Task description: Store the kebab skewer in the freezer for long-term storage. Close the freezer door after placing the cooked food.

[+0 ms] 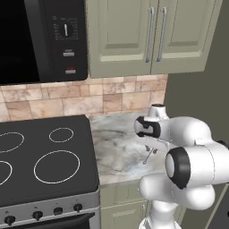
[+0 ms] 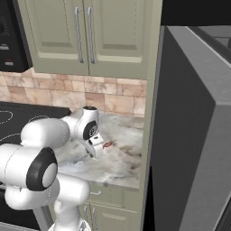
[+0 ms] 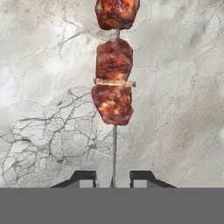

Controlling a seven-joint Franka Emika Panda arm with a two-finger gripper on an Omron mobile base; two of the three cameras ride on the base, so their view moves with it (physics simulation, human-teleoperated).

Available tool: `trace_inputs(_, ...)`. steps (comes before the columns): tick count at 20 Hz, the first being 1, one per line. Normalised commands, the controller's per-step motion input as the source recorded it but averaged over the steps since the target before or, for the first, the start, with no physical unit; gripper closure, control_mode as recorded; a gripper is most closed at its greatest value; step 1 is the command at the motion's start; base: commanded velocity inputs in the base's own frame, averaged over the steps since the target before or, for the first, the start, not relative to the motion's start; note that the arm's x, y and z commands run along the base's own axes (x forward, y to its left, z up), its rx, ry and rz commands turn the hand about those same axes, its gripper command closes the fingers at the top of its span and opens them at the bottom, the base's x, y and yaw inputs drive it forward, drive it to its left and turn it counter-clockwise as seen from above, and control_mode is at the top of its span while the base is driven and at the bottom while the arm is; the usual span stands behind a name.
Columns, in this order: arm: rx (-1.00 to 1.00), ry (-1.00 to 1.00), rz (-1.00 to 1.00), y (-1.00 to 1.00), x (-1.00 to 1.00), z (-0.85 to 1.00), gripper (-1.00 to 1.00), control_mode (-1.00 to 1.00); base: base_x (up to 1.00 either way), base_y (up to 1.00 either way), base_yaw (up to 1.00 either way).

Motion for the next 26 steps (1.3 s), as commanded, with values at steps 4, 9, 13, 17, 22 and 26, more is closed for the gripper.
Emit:
trace_inputs(4, 0.00, 0.01, 0.10, -0.27, 0.00, 0.47, 1.00, -1.00, 0.00, 0.00, 0.00)
trace_inputs(9, -0.03, -0.10, 0.28, -0.17, -0.18, 0.27, 1.00, -1.00, 0.00, 0.00, 0.00)
trace_inputs(13, -0.10, -0.13, 0.38, -0.05, -0.21, 0.17, 1.00, -1.00, 0.00, 0.00, 0.00)
trace_inputs(17, -0.15, -0.07, 0.36, -0.03, -0.06, 0.03, 1.00, -1.00, 0.00, 0.00, 0.00)
trace_inputs(22, -0.01, 0.00, 0.27, 0.00, 0.00, 0.16, 1.00, -1.00, 0.00, 0.00, 0.00)
trace_inputs(26, 0.00, 0.10, 0.09, 0.00, 0.00, 0.23, 1.00, -1.00, 0.00, 0.00, 0.00)
